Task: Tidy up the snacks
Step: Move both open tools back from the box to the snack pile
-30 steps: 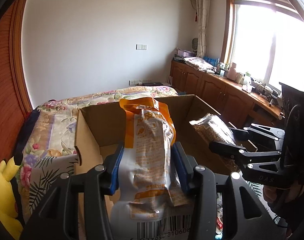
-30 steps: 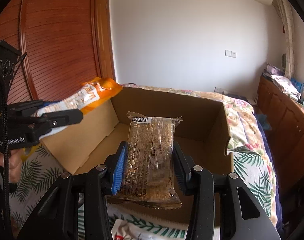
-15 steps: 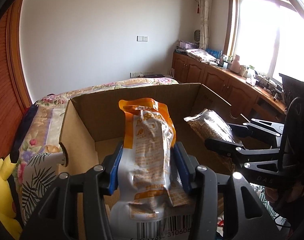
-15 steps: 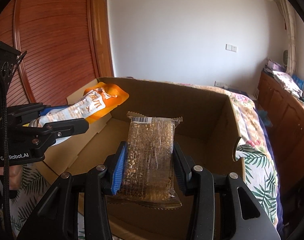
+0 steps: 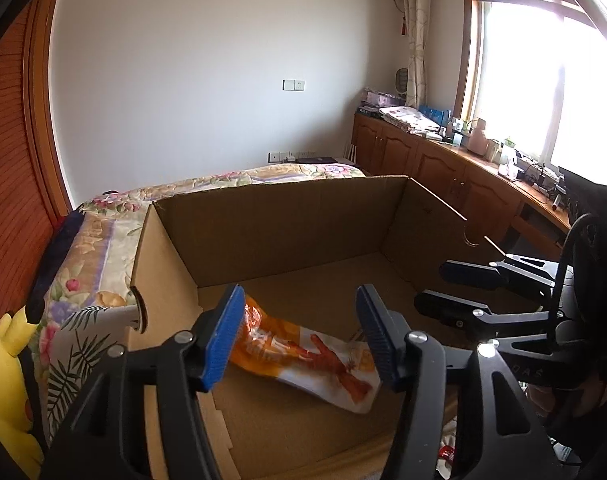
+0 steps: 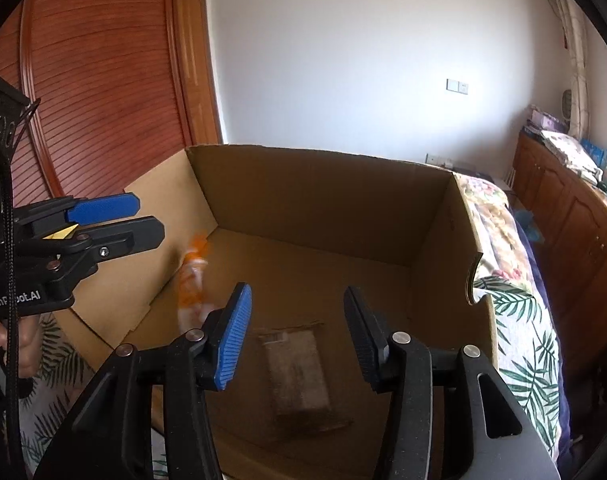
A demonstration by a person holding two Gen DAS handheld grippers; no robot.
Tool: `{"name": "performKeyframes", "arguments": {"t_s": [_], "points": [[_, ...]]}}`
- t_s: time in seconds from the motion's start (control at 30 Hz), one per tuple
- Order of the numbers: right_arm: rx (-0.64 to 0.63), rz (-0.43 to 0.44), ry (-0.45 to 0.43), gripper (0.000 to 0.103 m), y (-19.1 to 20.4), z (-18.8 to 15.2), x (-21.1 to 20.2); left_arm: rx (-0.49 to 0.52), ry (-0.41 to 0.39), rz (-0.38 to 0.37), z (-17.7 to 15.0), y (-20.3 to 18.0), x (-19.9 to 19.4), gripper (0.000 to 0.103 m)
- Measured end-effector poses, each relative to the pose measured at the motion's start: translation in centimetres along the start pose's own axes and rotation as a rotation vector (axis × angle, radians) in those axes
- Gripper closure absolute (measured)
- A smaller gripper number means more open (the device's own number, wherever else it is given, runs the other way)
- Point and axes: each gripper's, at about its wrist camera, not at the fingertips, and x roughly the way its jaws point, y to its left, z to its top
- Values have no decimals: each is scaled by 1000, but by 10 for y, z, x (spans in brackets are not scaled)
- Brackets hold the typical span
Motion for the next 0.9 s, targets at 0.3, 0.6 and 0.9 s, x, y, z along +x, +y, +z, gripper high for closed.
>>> {"name": "performKeyframes", "arguments": {"t_s": [0.3,0.6,0.9], "points": [[9,13,-55,53,3,-10,-47,16,-31,-3,-14,-13,-39,42],[45,12,-77,49,-2,-43,-93,21,-33,-2,-42,-25,-80,33],[63,-34,-45,47,-14,-82,-103,-14,28,14,-87,-40,-94,31]]}}
